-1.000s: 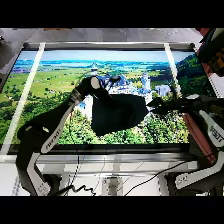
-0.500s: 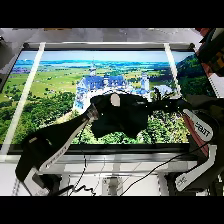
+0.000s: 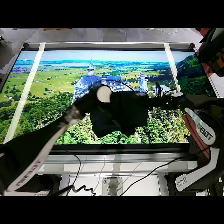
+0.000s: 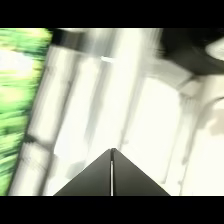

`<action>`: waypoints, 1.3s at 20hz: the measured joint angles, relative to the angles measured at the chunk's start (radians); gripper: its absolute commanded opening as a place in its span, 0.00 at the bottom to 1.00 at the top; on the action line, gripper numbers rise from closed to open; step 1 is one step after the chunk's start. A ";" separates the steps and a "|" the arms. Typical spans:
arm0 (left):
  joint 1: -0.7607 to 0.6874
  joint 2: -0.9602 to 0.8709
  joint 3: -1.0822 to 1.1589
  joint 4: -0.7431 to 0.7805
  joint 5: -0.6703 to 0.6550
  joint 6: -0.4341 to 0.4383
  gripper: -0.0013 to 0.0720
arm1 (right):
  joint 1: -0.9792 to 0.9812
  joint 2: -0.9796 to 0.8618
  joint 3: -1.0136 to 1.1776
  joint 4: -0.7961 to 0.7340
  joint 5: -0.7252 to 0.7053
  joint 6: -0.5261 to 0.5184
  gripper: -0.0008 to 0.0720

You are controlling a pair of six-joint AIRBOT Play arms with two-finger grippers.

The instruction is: Fold the clothes and pants, and hang the long-sleeved shirts on hangers.

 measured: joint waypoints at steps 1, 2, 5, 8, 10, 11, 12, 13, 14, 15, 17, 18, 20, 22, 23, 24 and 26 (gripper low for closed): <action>0.012 0.032 0.000 0.063 0.010 -0.011 0.04 | -0.018 0.045 0.000 0.033 0.006 -0.016 0.04; 0.024 0.068 0.000 0.125 0.019 -0.028 0.04 | -0.042 0.094 0.000 0.064 0.002 -0.028 0.04; 0.050 0.161 0.000 0.247 0.048 -0.053 0.04 | -0.158 0.280 0.001 0.121 0.001 -0.046 0.04; 0.064 0.232 0.000 0.304 0.080 -0.065 0.04 | -0.328 0.488 0.001 0.141 0.003 -0.004 0.04; 0.068 0.262 0.000 0.321 0.093 -0.073 0.04 | -0.477 0.637 0.001 0.130 0.002 0.086 0.04; 0.069 0.272 0.000 0.318 0.096 -0.080 0.04 | -0.547 0.706 0.001 0.103 -0.006 0.130 0.04; 0.070 0.281 0.000 0.303 0.101 -0.085 0.04 | -0.620 0.777 0.001 0.053 -0.024 0.188 0.04; 0.071 0.288 0.000 0.285 0.102 -0.092 0.04 | -0.686 0.838 0.001 -0.016 -0.042 0.254 0.04; 0.071 0.292 0.000 0.263 0.105 -0.098 0.04 | -0.753 0.900 0.001 -0.107 -0.071 0.335 0.04; 0.071 0.296 0.000 0.239 0.108 -0.099 0.04 | -0.817 0.950 0.001 -0.209 -0.087 0.414 0.04; 0.072 0.300 0.000 0.196 0.108 -0.102 0.04 | -0.943 1.030 0.001 -0.444 -0.081 0.564 0.04; 0.072 0.302 0.000 0.177 0.109 -0.103 0.04 | -1.005 1.058 0.001 -0.574 -0.048 0.631 0.04; 0.072 0.303 0.000 0.155 0.110 -0.104 0.04 | -1.112 1.088 0.000 -0.802 0.027 0.787 0.04; 0.072 0.304 0.000 0.140 0.109 -0.106 0.04 | -1.204 1.094 0.000 -0.951 0.045 0.916 0.04; 0.072 0.304 0.000 0.136 0.109 -0.106 0.04 | -1.242 1.091 0.000 -0.992 0.031 0.940 0.04; 0.072 0.304 0.000 0.133 0.109 -0.106 0.04 | -1.279 1.083 0.000 -1.033 0.010 0.948 0.04; 0.072 0.304 0.000 0.129 0.109 -0.106 0.04 | -1.342 1.066 0.000 -1.108 -0.008 0.948 0.04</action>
